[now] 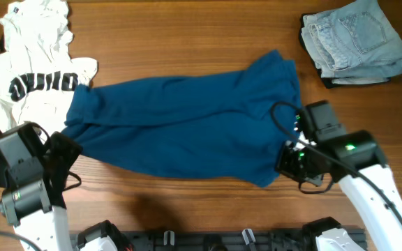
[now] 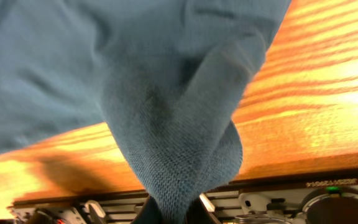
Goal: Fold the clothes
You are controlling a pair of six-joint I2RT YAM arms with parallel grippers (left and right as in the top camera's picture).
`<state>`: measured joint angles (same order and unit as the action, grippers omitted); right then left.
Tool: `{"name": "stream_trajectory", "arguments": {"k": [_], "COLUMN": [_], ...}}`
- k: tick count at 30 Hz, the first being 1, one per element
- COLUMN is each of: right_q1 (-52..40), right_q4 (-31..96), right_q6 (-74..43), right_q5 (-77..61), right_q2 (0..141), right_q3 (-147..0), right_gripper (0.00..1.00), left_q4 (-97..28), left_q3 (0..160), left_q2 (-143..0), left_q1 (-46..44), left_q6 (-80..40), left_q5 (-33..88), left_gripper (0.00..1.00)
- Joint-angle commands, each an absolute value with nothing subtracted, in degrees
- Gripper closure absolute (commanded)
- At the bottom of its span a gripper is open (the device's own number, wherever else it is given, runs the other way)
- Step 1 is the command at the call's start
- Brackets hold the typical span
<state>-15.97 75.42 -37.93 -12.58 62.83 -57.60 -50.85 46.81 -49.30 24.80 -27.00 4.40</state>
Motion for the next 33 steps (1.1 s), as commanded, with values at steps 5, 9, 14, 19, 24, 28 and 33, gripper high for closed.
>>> {"name": "stream_trajectory", "arguments": {"k": [5,9,14,19,24,28,33], "right_q1": [-8.58,-7.64,-7.62,-7.62,-7.62,-7.62,-7.62], "right_q4": [76.05,74.89,77.21,76.82,66.48,55.55,45.47], "right_q6": [-28.18,-26.06,-25.67,-27.03,-26.94,-25.39,-22.85], "right_q5": [-11.57,-11.57,-11.57,-9.72,-5.85,-5.91,-6.39], "right_q2": [60.40,60.58,59.72,55.96,59.29,67.09,79.31], "right_q3": [-66.48,-66.67,-66.67,-66.72,-66.70,-66.70,-66.70], "right_gripper": [0.96,0.96,0.96,0.96,0.96,0.96,0.95], "left_q4": [-50.70,-52.03,-55.11,-55.77,-51.24,-47.20,-40.64], "left_q3": [48.12,48.12,48.12,48.12,48.12,48.12,48.12], "left_q2": [-42.87,-43.48,-43.81,-43.83,-45.30,-49.12,-58.59], "left_q1": [24.64,24.64,24.64,24.64,24.64,24.64,24.64], "left_q6": [-25.69,-25.71,-25.71,-25.69,-25.71,-25.71,-25.71], "left_q5": [5.30,5.32,6.55,6.57,5.91,5.89,5.93], "left_gripper": [0.96,0.96,0.96,0.96,0.96,0.96,0.96]}}
